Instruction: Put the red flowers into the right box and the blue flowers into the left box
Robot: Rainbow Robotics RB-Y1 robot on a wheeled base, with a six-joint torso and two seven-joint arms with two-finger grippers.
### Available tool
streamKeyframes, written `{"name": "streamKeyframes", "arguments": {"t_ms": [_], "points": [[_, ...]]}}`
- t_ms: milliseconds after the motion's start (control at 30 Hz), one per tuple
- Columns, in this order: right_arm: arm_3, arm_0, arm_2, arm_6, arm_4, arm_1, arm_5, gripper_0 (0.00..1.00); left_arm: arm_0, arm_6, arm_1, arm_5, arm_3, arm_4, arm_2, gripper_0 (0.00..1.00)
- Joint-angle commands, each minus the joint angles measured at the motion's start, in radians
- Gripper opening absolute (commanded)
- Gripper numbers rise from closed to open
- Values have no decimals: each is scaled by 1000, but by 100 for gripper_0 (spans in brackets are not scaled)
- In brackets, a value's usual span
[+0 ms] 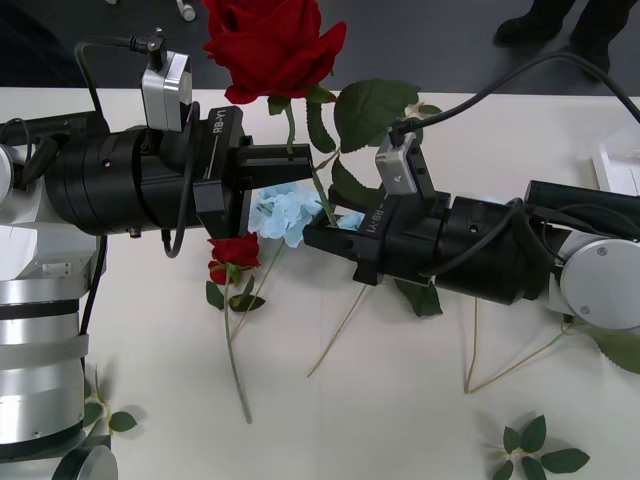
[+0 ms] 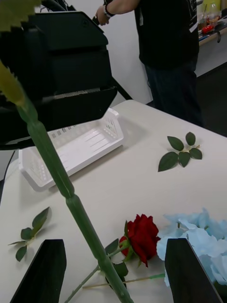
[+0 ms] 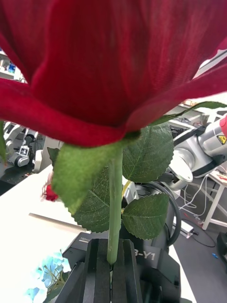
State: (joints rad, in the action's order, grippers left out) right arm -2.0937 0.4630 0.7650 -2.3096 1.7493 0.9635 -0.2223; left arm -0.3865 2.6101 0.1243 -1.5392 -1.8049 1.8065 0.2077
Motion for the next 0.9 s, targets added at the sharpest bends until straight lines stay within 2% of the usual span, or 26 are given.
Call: {"name": "streamKeyframes", "arguments": {"t_ms": [33, 200, 233, 300, 700, 733, 767, 800, 833, 900], "points": [[-17, 29, 25, -42, 1, -15, 6, 61, -22, 1, -22, -4, -27, -1, 1, 0], [-17, 37, 28, -54, 1, -19, 6, 61, -22, 1, -22, -4, -27, -1, 1, 0], [-17, 37, 28, -56, 1, -19, 6, 57, -22, 1, -22, -4, -27, -1, 1, 0], [-17, 37, 33, -59, 1, -20, 6, 2, -22, 1, -22, -4, -27, -1, 1, 0], [-17, 34, 48, -67, -2, -15, 17, 0, -22, 1, -22, -4, -27, -1, 1, 0], [-16, 34, 48, -67, -1, -14, 18, 0, -22, 1, -22, -4, -27, -1, 1, 19], [-16, 34, 48, -67, -1, -14, 20, 0, -22, 1, -22, -4, -27, -1, 1, 50], [-14, 34, 48, -67, -1, -14, 21, 0, -22, 1, -22, -4, -27, -1, 1, 85], [-14, 34, 48, -67, -1, -14, 21, 0, -22, 1, -22, -4, -27, -1, 1, 99], [-9, 34, 48, -67, -1, -14, 24, 0, -22, 1, -22, -4, -27, -1, 1, 100]]}}
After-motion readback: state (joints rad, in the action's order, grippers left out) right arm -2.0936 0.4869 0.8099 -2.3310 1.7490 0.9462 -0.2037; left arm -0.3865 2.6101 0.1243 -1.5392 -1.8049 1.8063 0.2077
